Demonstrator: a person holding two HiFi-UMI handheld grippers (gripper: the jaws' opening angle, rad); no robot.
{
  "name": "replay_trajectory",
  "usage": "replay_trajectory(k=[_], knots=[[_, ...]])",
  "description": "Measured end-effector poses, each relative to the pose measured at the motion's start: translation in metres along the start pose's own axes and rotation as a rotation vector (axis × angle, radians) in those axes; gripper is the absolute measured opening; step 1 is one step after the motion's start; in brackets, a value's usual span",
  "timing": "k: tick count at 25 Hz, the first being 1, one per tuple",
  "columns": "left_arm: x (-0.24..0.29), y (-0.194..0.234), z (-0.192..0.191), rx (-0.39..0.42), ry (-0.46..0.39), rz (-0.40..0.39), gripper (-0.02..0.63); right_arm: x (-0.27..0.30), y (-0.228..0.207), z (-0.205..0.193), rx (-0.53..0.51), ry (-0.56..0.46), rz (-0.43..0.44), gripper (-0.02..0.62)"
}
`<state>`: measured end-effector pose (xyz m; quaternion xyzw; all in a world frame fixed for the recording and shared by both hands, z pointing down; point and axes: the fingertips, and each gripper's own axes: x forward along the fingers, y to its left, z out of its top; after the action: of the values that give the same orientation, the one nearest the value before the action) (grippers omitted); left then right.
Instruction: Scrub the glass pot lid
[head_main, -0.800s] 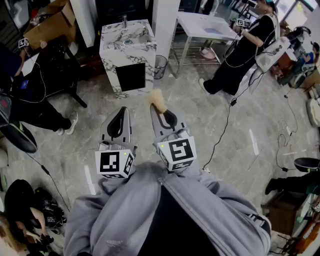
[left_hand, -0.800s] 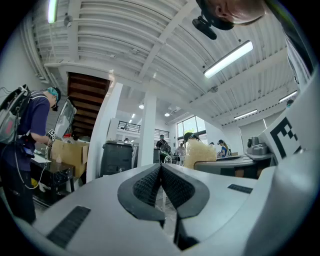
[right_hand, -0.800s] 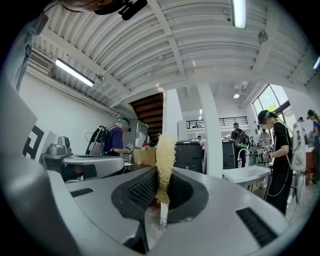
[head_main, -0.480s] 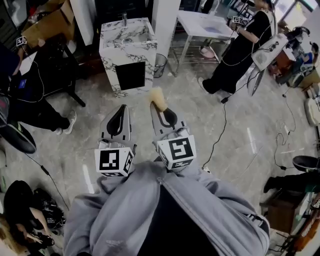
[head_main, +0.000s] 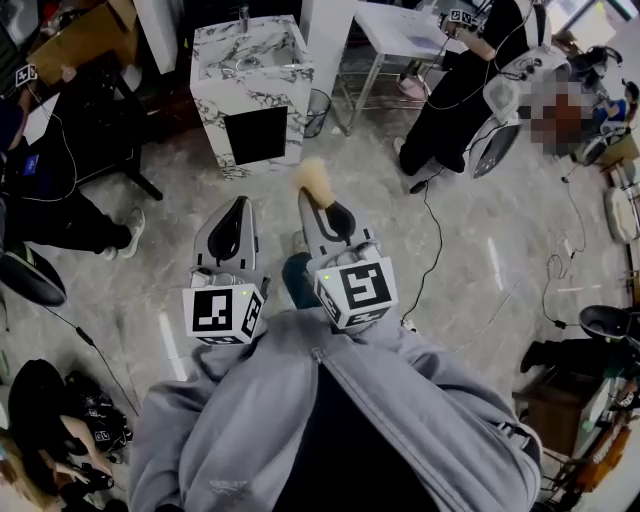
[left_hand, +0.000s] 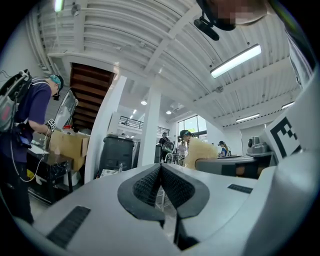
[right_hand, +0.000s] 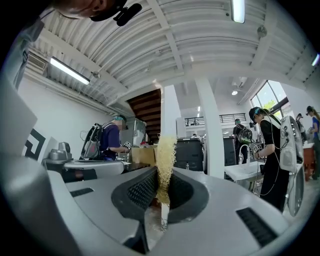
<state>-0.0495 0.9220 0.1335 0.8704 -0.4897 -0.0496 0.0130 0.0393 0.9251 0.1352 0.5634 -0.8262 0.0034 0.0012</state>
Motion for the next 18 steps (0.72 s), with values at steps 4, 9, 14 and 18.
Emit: replay_trajectory(k=[4,9,14,18], knots=[[0.024,0.015,-0.004,-0.002,-0.007,0.009,0.015,0.028,-0.01,-0.004,-0.005,-0.009,0.015,0.051],[0.076,0.032,-0.015,0.014,-0.017,0.01,0.015,0.077,-0.043,-0.011,0.003,-0.025,0.031,0.051],[0.148,0.06,-0.013,0.012,0.0,0.034,0.015,0.145,-0.082,-0.011,0.024,-0.002,0.054,0.051],[0.219,0.089,-0.021,-0.005,0.022,0.053,0.015,0.211,-0.121,-0.018,0.038,0.036,0.078,0.051]])
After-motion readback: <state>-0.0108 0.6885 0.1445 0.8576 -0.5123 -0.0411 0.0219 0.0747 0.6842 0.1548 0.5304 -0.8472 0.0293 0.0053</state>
